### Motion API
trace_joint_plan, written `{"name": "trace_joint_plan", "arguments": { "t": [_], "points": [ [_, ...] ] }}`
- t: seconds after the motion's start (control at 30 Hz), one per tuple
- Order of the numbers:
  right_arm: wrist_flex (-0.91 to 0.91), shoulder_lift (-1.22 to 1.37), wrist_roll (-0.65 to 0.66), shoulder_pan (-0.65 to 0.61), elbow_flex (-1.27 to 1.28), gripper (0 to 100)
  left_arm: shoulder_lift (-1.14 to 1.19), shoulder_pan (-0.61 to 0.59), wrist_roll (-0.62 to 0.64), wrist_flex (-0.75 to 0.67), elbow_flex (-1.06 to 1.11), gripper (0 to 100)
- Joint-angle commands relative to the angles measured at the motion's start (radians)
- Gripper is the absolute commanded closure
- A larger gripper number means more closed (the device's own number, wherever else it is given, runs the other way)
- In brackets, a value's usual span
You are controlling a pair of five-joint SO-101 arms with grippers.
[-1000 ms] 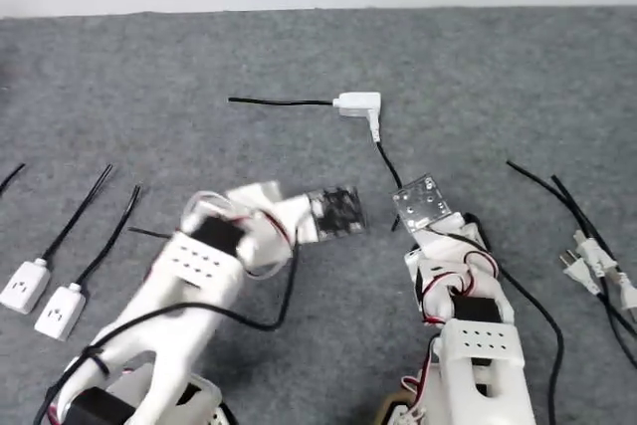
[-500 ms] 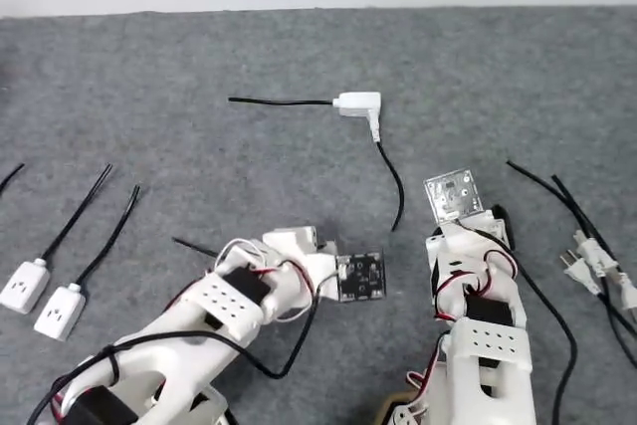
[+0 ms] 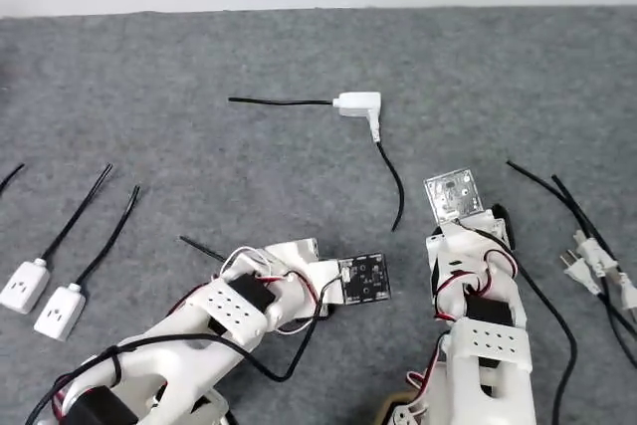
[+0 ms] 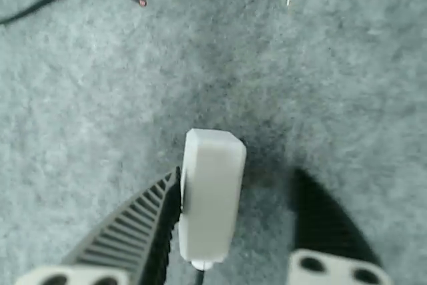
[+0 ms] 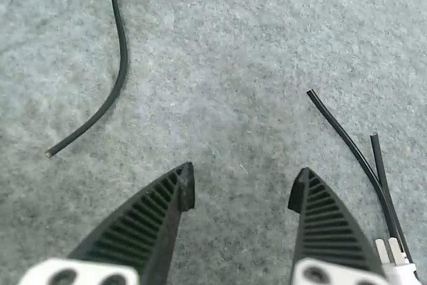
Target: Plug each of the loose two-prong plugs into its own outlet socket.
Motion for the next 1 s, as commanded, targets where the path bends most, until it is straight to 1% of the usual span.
{"name": "trace_joint_plan", "arguments": {
  "t": [0.0, 0.17, 0.3, 0.43, 0.5, 0.67, 0.8, 0.97],
  "points": [
    [-0.024, -0.005, -0.008, 0.016, -0.008, 76.5, -0.02, 0.006, 0.014, 0.098, -0.077, 70],
    [-0.024, -0.005, -0.006, 0.016, -0.008, 76.5, -0.028, 0.006, 0.009, 0.158, -0.085, 70],
    [-0.024, -0.005, -0.006, 0.016, -0.008, 76.5, -0.029, 0.006, 0.011, 0.175, -0.085, 70],
    [-0.024, -0.005, -0.006, 0.013, -0.009, 76.5, -0.041, 0.057, 0.012, 0.235, -0.101, 70],
    [-0.024, -0.005, -0.006, 0.013, -0.008, 76.5, -0.068, 0.063, 0.014, 0.241, -0.119, 70],
    [-0.024, -0.005, -0.006, 0.013, -0.006, 76.5, -0.087, -0.009, 0.006, 0.241, -0.189, 70],
    [-0.024, -0.005, -0.006, 0.012, -0.006, 76.5, -0.002, -0.038, -0.091, 0.25, -0.206, 70],
    [-0.024, -0.005, -0.006, 0.012, -0.006, 76.5, 0.158, -0.032, -0.152, 0.327, -0.285, 70]
  ]
}}
